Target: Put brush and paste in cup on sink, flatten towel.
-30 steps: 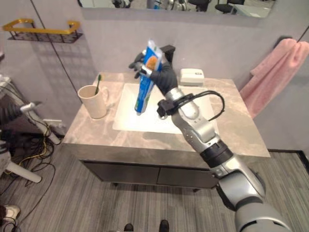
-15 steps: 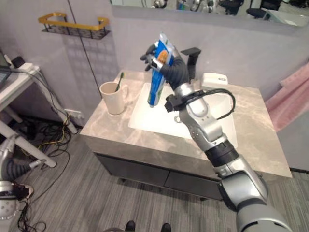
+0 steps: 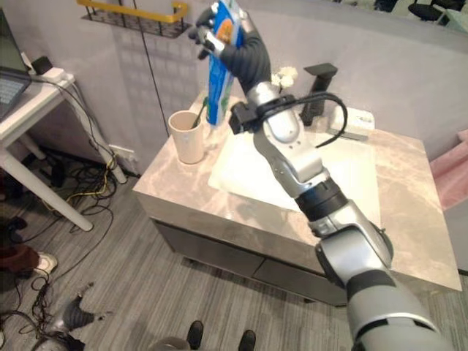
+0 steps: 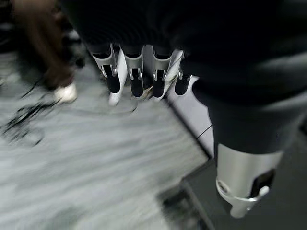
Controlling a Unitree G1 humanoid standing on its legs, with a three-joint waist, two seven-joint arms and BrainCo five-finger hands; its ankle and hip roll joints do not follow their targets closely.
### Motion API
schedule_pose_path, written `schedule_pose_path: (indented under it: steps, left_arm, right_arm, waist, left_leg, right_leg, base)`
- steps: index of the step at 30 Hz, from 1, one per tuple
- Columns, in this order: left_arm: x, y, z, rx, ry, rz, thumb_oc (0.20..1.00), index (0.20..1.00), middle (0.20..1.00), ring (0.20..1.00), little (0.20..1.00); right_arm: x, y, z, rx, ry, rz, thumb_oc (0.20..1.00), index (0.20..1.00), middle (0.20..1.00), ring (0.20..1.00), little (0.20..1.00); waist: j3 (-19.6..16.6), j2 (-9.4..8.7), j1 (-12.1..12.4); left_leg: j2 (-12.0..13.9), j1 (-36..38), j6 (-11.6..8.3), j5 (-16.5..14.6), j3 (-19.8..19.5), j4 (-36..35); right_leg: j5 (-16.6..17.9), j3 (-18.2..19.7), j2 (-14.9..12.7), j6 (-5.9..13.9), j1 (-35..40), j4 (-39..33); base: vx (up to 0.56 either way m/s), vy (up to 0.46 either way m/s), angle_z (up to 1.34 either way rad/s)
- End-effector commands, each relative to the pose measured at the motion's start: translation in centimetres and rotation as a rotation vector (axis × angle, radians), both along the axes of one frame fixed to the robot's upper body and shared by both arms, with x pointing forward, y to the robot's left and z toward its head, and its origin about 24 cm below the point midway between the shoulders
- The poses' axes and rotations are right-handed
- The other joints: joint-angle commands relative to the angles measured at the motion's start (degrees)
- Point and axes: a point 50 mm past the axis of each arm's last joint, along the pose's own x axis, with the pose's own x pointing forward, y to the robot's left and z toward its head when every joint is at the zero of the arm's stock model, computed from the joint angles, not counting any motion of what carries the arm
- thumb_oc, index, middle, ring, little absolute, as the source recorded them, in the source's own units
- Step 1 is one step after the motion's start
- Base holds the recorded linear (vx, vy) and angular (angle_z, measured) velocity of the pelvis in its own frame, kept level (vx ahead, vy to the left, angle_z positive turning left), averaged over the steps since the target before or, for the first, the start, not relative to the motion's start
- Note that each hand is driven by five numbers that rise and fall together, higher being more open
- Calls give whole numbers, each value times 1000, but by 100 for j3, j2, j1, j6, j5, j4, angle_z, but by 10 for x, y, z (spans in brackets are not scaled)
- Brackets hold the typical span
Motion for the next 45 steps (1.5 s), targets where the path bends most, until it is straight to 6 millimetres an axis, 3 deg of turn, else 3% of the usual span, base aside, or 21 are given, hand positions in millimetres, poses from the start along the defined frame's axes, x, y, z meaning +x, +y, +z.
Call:
schedule_pose_path:
  steps: [1,8,12,22,34,45]
  left_arm:
    - [0,5,-10,34,83,-16,1000,1000,1000,1000,1000]
    - [-37,-4,-40,48,286,40,1000,1000,1000,1000,1000]
    - [-37,-7,-42,54,298,22,1000,1000,1000,1000,1000]
    - [-12,-19,-39,50,222,-76,1000,1000,1000,1000,1000]
    - [-8,-27,-42,55,202,-70,1000,1000,1000,1000,1000]
    - [-4,-30,-43,62,179,-52,1000,1000,1000,1000,1000]
  right_arm:
    - [-20,18,64,66,-239,35,200,200,200,200,200]
    - [-17,15,76,77,-265,-19,200,200,200,200,200]
    - [-18,13,80,76,-275,-27,200,200,200,200,200]
    - [-19,-3,94,91,-323,-92,200,200,200,200,200]
    - [-23,-9,97,101,-343,-93,200,200,200,200,200]
    - [-19,-11,86,99,-316,-94,200,200,200,200,200]
  waist:
    - [84,-280,196]
    - [161,-199,262]
    - [178,-150,277]
    - [209,-86,285]
    - [266,-91,322]
    - [352,-93,316]
  left_leg:
    - [-257,-157,421,-304,-194,69]
    - [-342,-415,436,-256,-412,69]
    - [-371,-504,444,-245,-435,69]
    - [-456,-668,436,-231,-701,69]
    - [-516,-761,433,-219,-857,69]
    - [-565,-843,449,-205,-927,69]
  right_leg:
    - [-71,176,-441,343,228,24]
    - [-67,69,-483,350,81,24]
    - [-30,118,-503,367,-4,24]
    - [-1,117,-510,400,-74,24]
    - [-18,61,-521,423,-85,24]
    - [24,37,-554,447,-134,24]
  base:
    - [49,19,11]
    - [79,23,15]
    - [70,25,3]
    - [73,-5,8]
    - [18,-6,7]
    - [-3,13,6]
